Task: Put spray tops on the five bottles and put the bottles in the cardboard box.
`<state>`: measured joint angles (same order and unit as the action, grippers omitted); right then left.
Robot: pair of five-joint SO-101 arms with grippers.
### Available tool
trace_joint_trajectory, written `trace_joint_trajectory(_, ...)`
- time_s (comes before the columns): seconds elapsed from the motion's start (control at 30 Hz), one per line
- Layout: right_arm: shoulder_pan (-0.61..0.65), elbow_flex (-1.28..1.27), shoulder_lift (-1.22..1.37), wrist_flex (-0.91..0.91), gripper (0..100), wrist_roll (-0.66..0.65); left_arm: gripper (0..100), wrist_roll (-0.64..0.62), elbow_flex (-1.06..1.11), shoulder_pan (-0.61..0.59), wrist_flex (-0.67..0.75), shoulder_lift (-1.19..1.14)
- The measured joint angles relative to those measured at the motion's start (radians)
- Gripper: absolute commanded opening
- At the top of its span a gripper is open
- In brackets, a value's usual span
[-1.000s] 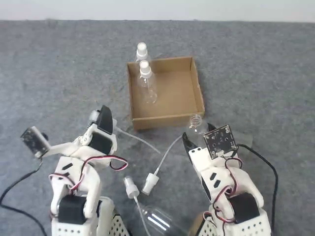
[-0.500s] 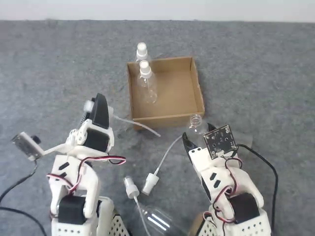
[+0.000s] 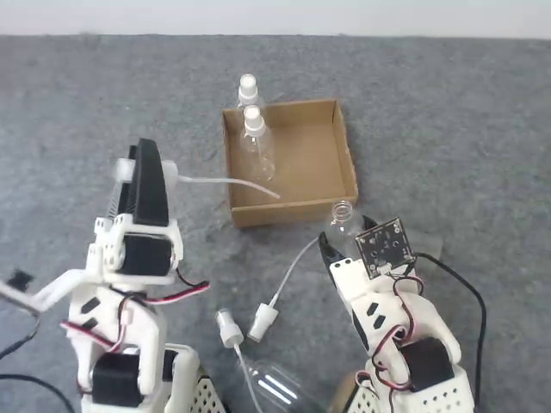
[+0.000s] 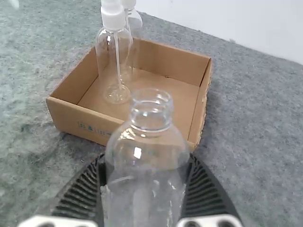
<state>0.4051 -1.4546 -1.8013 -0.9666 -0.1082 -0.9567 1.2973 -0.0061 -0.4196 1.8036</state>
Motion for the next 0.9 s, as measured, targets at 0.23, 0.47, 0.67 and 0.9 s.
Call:
trace_joint_trajectory(0.23, 0.0, 0.0, 0.0, 0.0, 0.6, 0.0, 1, 0.0, -0.046, 0.031, 0.181, 0.0)
trace_joint_trajectory(0.47, 0.0, 0.0, 0.0, 0.0, 0.6, 0.0, 1, 0.0, -0.058, 0.035, 0.193, 0.0)
trace_joint_trajectory(0.67, 0.0, -0.011, 0.0, 0.048, 0.6, 0.0, 1, 0.0, -0.058, 0.034, 0.193, 0.0)
trace_joint_trajectory(0.9, 0.002, -0.018, 0.0, 0.075, 0.6, 0.0, 1, 0.012, -0.058, 0.069, 0.193, 0.0)
